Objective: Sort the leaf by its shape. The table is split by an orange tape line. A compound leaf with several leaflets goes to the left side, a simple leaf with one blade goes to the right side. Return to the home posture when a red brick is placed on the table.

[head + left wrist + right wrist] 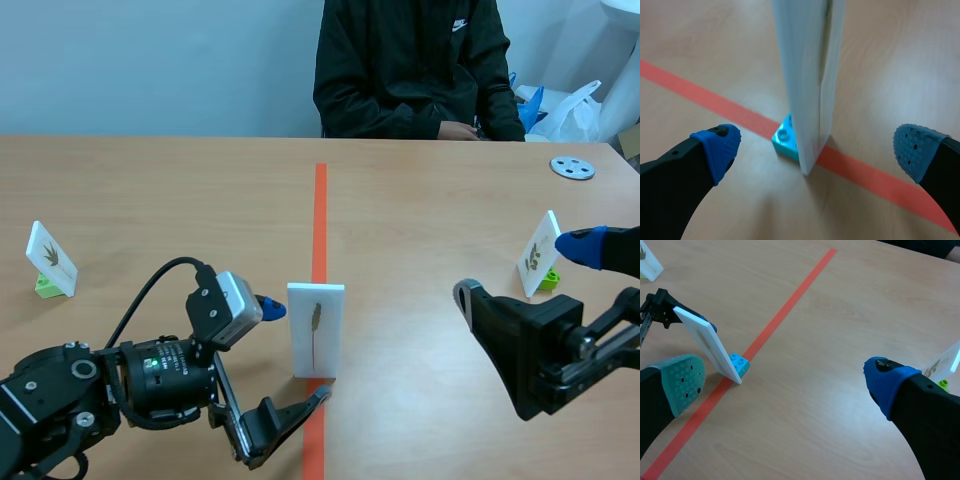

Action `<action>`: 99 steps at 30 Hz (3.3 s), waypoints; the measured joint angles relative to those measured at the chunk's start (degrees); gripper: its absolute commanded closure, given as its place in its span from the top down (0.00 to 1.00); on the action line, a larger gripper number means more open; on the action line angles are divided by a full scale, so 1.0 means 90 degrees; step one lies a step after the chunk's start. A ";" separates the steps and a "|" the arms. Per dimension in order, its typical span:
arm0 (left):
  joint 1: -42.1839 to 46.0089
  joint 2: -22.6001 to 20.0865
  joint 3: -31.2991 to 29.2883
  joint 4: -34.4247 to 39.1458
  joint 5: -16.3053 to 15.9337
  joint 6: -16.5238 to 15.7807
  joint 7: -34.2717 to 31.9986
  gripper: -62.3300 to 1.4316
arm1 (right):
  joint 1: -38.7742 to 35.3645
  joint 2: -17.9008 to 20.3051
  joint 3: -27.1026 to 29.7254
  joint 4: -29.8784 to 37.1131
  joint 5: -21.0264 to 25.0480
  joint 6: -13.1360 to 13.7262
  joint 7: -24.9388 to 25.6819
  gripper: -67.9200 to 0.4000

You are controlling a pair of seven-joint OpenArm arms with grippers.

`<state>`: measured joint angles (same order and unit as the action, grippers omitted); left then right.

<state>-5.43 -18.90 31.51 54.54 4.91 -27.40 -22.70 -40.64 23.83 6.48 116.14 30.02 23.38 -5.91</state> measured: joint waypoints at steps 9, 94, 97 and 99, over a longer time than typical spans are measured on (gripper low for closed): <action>-0.0432 0.0282 0.0374 -0.0386 0.0002 0.0100 -0.0039 1.00 | 0.0000 0.0000 0.0000 0.0000 -0.0015 0.0000 0.0000 1.00; 0.3111 -0.0075 -0.4981 0.2907 -0.2912 -0.0318 0.1202 0.09 | 0.0017 -0.0002 0.0000 0.0000 -0.0017 0.0000 -0.0002 1.00; 0.3058 -0.0017 -0.5090 0.2868 -0.2909 0.0163 0.1365 0.09 | 0.0117 -0.0002 0.0000 0.0000 -0.0017 0.0000 -0.0002 1.00; 0.3011 -0.0015 -0.5095 0.2866 -0.2909 0.0510 0.1469 0.09 | 0.0180 -0.0002 0.0000 0.0000 -0.0017 0.0000 0.0000 1.00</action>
<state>21.67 -19.03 -14.35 80.34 -21.28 -22.81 -9.47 -39.03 23.81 6.48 116.14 29.87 23.38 -5.91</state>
